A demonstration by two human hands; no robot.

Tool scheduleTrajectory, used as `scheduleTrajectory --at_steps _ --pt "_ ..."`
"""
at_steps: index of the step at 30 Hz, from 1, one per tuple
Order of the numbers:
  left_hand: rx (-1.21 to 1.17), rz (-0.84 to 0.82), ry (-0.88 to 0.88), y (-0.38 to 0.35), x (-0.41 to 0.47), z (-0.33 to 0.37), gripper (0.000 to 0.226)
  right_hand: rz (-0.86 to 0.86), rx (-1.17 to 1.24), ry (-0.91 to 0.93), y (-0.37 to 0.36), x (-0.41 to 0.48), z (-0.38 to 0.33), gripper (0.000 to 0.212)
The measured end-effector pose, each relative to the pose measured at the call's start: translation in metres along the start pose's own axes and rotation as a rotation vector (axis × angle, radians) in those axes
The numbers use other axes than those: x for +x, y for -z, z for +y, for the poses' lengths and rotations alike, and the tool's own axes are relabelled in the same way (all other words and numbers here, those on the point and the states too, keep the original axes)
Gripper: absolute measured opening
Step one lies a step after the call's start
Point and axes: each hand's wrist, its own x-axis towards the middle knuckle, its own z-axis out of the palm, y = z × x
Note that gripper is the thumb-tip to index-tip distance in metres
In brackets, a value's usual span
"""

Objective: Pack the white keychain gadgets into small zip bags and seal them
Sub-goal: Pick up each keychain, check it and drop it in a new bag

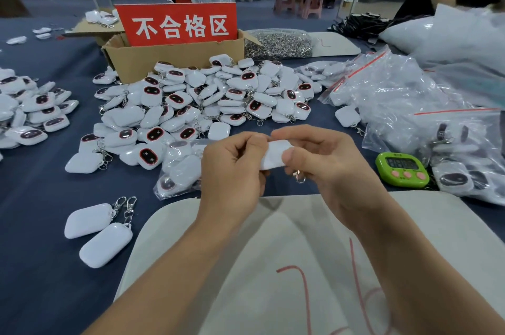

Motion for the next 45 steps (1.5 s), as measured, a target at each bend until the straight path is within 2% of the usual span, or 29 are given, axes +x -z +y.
scheduleTrajectory --at_steps 3,6,7,9,11,16,24,26,28,30,34,36,38,40,45 --pt "0.059 0.023 0.065 -0.001 0.002 -0.003 0.041 -0.073 -0.060 -0.013 0.005 -0.001 0.000 0.034" --pt "0.062 0.000 0.045 0.000 0.002 -0.002 0.042 0.009 -0.052 -0.011 0.006 0.001 0.002 0.022" --pt "0.058 -0.004 0.008 0.000 0.001 -0.001 0.040 0.070 -0.038 -0.023 0.005 0.002 0.003 0.020" --pt "0.142 -0.018 -0.101 -0.002 -0.002 0.002 0.028 0.186 -0.031 -0.060 0.005 0.003 0.005 0.031" --pt "0.231 -0.050 -0.178 -0.006 -0.005 0.005 0.011 0.231 -0.064 -0.082 0.006 0.002 0.005 0.041" --pt "0.169 -0.110 -0.170 -0.007 -0.004 0.006 0.019 0.226 -0.095 -0.082 0.005 0.001 0.001 0.036" --pt "0.176 -0.173 -0.210 -0.006 -0.003 0.005 0.012 0.214 -0.052 -0.124 0.005 -0.001 -0.001 0.043" --pt "0.121 -0.189 -0.206 -0.004 -0.001 0.006 0.021 0.215 -0.036 -0.145 0.004 -0.001 -0.002 0.044" --pt "0.128 -0.209 -0.191 -0.003 -0.001 0.006 0.042 0.233 -0.018 -0.168 0.004 0.000 -0.001 0.045" --pt "0.278 -0.142 -0.201 -0.003 -0.002 0.001 0.053 0.276 0.019 -0.198 0.003 0.002 -0.002 0.044" --pt "0.685 0.087 -0.277 0.003 0.001 -0.002 0.055 0.452 0.068 -0.230 0.006 0.005 0.002 0.043" --pt "0.920 0.052 -0.258 0.008 0.003 -0.003 0.063 0.488 0.074 -0.248 0.009 0.007 0.004 0.030" --pt "1.057 0.002 -0.208 0.009 0.004 -0.003 0.055 0.484 0.079 -0.262 0.009 0.007 0.007 0.023" --pt "1.009 -0.015 -0.175 0.010 0.004 -0.004 0.043 0.442 0.034 -0.257 0.006 0.007 0.010 0.017" --pt "0.767 0.025 -0.250 0.011 0.005 -0.002 0.055 0.360 -0.142 -0.201 -0.011 0.009 0.016 0.014"
